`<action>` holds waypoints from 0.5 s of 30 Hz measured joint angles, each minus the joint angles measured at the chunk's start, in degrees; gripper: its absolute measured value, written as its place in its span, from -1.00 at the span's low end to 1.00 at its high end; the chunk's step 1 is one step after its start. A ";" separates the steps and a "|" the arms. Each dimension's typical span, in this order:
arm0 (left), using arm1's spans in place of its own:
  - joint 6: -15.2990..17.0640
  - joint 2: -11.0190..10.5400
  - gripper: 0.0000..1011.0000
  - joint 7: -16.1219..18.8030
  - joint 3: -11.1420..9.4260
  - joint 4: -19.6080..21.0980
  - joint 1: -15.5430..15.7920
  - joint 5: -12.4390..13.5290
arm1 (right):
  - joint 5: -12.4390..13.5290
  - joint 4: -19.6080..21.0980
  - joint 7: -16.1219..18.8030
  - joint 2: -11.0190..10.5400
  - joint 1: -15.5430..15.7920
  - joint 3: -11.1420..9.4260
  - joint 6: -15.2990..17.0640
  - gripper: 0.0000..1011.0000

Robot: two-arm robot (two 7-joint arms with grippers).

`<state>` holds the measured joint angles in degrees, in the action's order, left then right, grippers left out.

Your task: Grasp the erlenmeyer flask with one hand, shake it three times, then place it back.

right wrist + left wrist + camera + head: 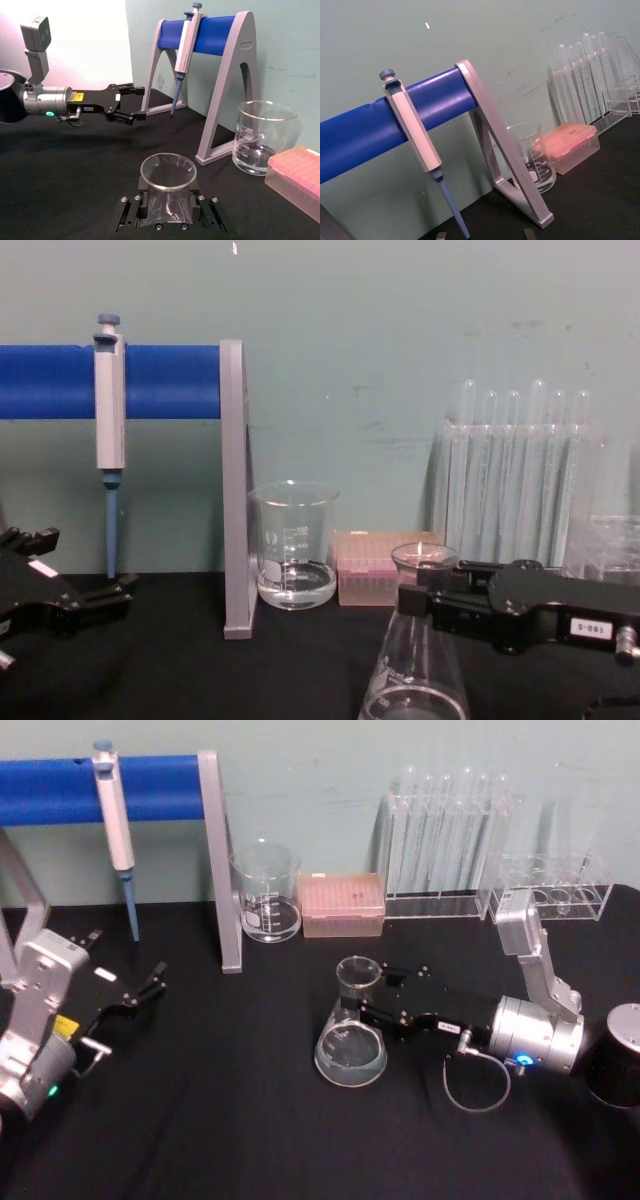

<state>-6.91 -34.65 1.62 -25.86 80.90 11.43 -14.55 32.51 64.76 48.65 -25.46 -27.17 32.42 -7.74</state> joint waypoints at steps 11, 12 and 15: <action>0.00 0.00 0.98 0.00 0.00 0.00 0.00 0.00 | -0.06 -0.03 0.01 0.00 0.00 0.00 -0.01 -0.11; 0.00 0.00 0.98 0.00 0.00 0.00 0.00 0.00 | -0.06 -0.03 0.01 0.00 0.00 0.00 -0.01 -0.11; 0.00 0.00 0.98 0.00 0.00 0.00 0.00 0.00 | -0.07 -0.03 0.01 0.00 0.00 0.00 0.00 -0.05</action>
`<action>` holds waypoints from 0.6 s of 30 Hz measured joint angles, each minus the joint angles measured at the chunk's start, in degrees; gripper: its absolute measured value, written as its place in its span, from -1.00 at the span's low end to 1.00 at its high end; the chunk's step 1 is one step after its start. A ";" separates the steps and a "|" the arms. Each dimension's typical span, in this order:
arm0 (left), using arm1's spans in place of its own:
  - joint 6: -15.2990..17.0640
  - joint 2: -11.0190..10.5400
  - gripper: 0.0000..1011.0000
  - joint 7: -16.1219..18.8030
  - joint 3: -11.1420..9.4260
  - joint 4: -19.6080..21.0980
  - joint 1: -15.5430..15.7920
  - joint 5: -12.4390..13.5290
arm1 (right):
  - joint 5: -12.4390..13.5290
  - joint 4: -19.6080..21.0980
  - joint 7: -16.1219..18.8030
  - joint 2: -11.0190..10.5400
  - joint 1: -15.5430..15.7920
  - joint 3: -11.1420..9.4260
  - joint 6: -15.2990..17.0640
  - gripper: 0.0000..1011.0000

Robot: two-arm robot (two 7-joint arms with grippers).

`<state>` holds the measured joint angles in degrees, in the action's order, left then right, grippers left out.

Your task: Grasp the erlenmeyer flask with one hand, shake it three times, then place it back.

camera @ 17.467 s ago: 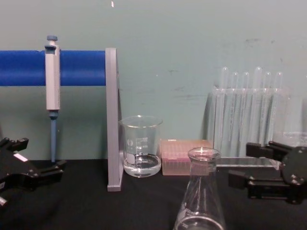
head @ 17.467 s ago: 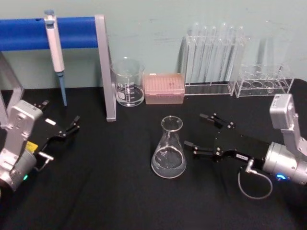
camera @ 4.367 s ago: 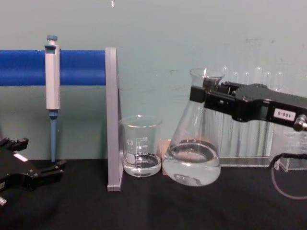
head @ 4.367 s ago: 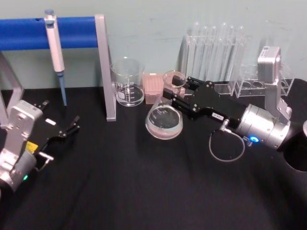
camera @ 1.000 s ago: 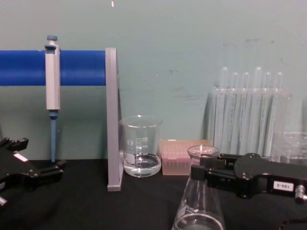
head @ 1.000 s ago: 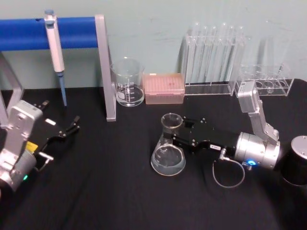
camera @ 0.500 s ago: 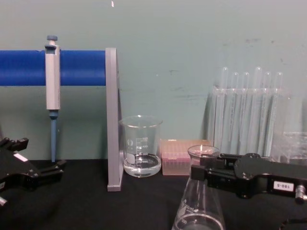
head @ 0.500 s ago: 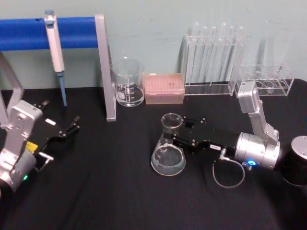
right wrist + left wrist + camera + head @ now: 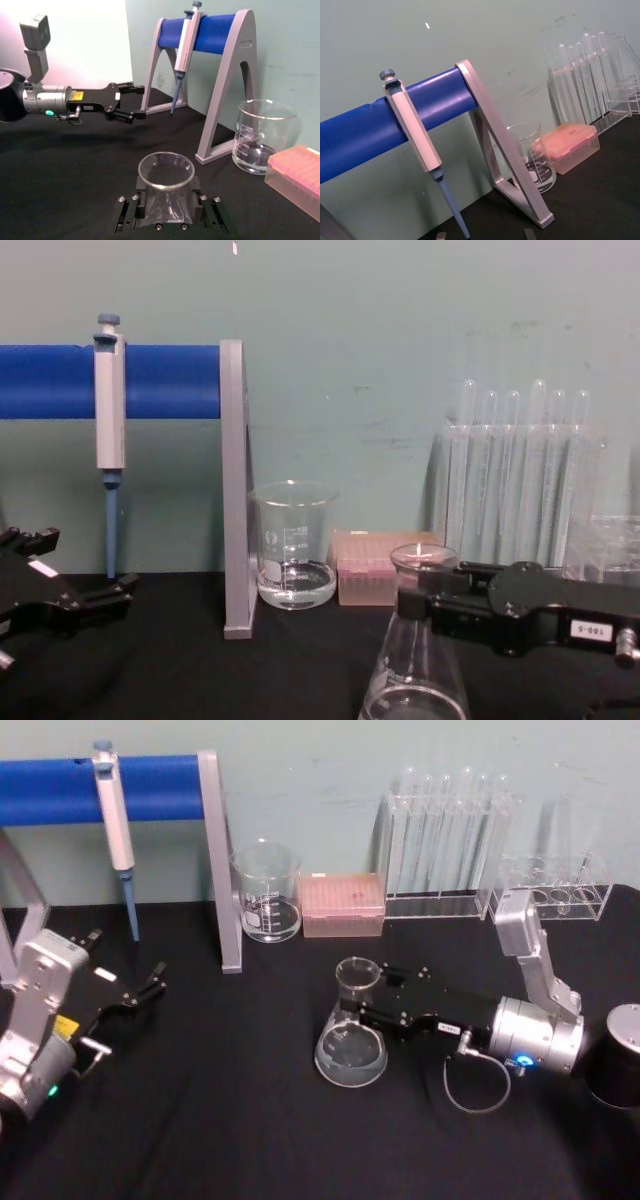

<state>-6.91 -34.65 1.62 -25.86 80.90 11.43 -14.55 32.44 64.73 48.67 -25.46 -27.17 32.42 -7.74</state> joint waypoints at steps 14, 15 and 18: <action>0.00 0.00 0.98 0.00 0.00 0.00 0.00 0.00 | -0.07 -0.03 -0.01 0.00 0.01 0.00 0.06 0.82; 0.00 0.00 0.98 0.00 0.00 0.00 0.00 0.00 | -0.06 -0.03 -0.01 0.00 0.01 0.00 0.06 0.86; 0.00 0.00 0.98 0.00 0.00 0.00 0.00 0.00 | -0.05 -0.03 -0.01 0.00 0.00 0.00 0.05 0.97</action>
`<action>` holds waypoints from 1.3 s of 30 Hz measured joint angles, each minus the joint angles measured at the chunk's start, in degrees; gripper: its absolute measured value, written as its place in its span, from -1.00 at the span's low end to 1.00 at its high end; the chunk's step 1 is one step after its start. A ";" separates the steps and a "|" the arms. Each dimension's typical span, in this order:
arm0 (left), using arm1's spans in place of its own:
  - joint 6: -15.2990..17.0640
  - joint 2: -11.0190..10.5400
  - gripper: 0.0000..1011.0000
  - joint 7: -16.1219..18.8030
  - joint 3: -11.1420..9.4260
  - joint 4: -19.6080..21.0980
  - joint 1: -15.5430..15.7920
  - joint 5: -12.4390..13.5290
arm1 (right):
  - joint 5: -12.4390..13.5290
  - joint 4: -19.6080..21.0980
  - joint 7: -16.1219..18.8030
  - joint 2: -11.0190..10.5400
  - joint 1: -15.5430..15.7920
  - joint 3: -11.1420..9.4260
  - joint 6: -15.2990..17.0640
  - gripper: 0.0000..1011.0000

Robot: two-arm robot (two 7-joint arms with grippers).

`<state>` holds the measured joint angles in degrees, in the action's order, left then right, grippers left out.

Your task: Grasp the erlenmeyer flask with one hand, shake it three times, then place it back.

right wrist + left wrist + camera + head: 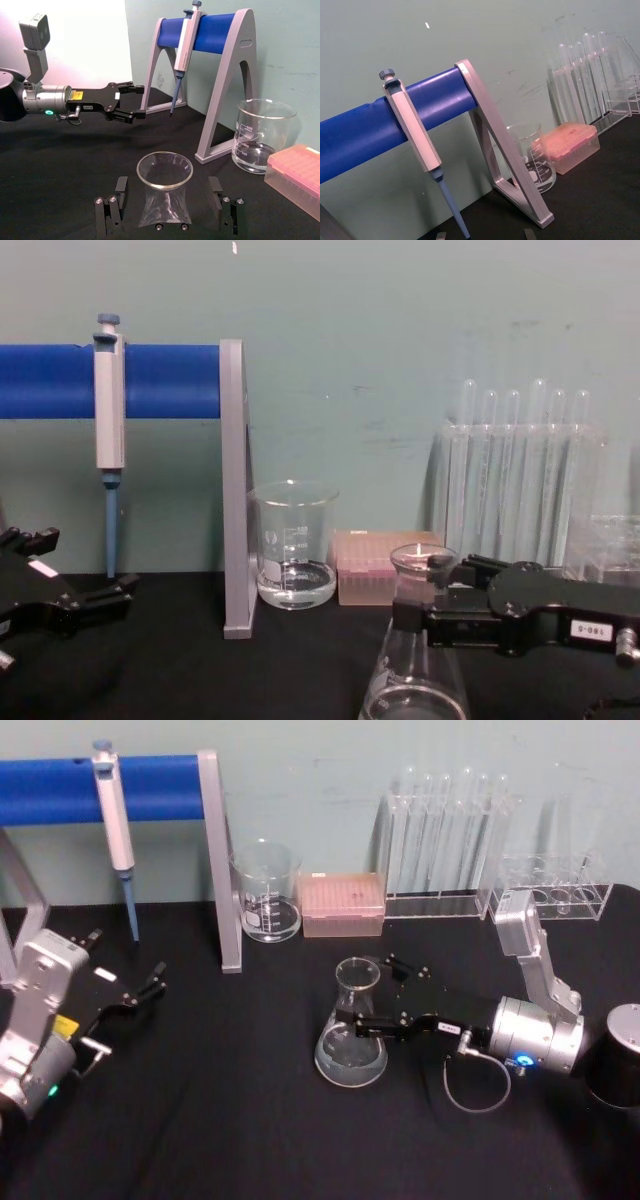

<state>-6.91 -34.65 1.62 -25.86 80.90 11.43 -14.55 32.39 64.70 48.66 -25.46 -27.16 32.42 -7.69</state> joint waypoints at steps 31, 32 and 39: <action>0.00 0.00 0.98 0.00 0.00 0.00 0.00 0.00 | -0.60 1.51 0.21 -1.93 0.70 0.63 1.09 0.98; 0.00 0.00 0.98 0.00 0.00 0.00 0.00 0.00 | -0.61 1.70 0.10 -2.11 0.83 0.59 1.17 0.98; 0.00 0.00 0.98 0.00 0.00 0.00 0.00 0.00 | -0.74 4.23 -0.78 -4.29 2.32 0.20 2.42 0.98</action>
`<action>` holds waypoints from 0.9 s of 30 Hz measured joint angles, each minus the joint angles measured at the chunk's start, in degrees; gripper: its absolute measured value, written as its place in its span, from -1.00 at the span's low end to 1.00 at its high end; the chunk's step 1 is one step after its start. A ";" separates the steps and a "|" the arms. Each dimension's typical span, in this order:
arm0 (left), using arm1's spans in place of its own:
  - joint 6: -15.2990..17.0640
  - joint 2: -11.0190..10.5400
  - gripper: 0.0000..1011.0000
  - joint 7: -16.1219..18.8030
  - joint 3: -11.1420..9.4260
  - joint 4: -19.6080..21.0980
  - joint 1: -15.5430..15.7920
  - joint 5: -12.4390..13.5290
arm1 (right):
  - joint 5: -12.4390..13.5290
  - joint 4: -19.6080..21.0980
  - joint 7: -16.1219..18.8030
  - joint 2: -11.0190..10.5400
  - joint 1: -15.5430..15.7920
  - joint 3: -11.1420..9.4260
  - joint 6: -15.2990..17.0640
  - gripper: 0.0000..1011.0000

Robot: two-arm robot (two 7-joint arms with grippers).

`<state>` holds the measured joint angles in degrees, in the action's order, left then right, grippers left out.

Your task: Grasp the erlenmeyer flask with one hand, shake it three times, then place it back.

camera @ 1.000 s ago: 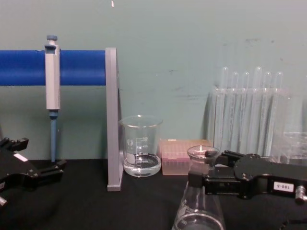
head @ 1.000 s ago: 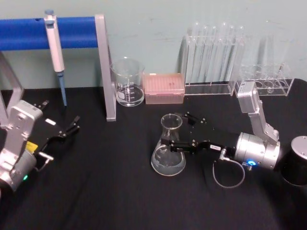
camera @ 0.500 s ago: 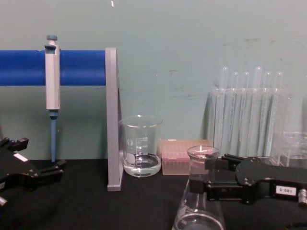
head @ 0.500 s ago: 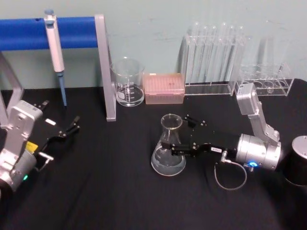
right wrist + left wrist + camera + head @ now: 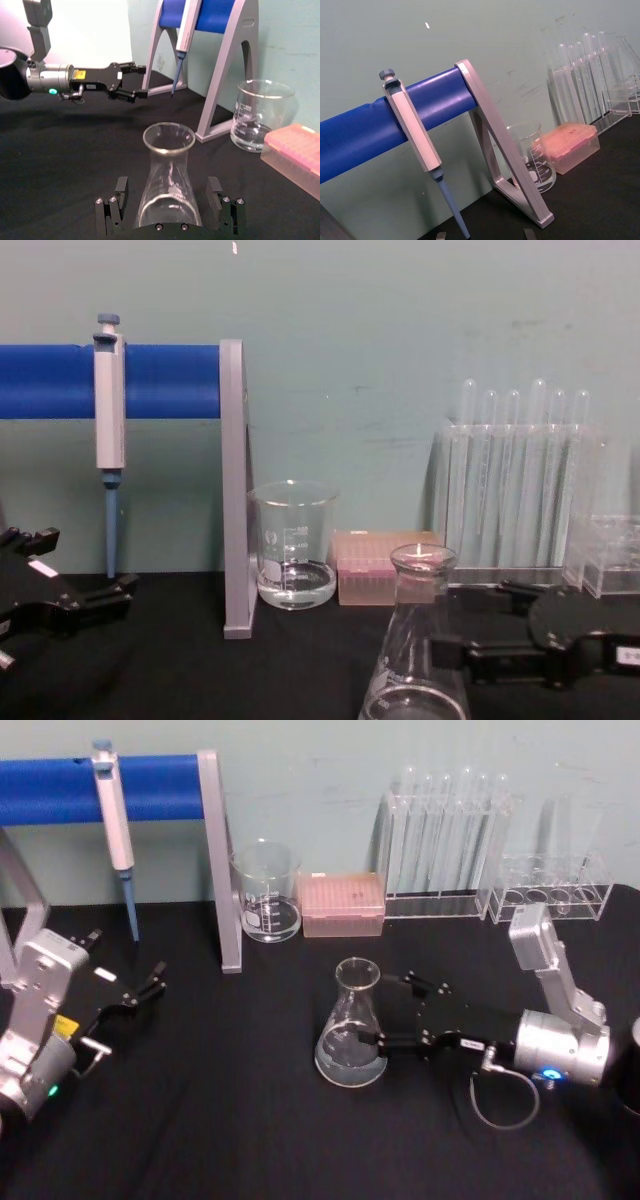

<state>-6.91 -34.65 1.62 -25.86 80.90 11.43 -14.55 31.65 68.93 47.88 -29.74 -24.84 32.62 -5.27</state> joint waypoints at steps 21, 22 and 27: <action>0.00 0.00 0.98 0.00 0.00 0.00 0.00 0.00 | -0.24 3.50 -9.20 -4.08 3.07 -5.64 3.04 0.98; 0.00 0.00 0.98 0.00 0.00 0.00 0.00 0.00 | -0.43 3.38 -9.87 -3.83 2.98 -5.99 2.77 0.98; 0.00 0.00 0.98 0.00 0.00 0.00 0.00 0.00 | -2.23 2.56 -16.06 -0.95 2.36 -8.66 -0.26 0.98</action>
<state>-6.91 -34.65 1.62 -25.86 80.90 11.43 -14.55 29.42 71.49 31.82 -30.69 -22.48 23.95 -5.53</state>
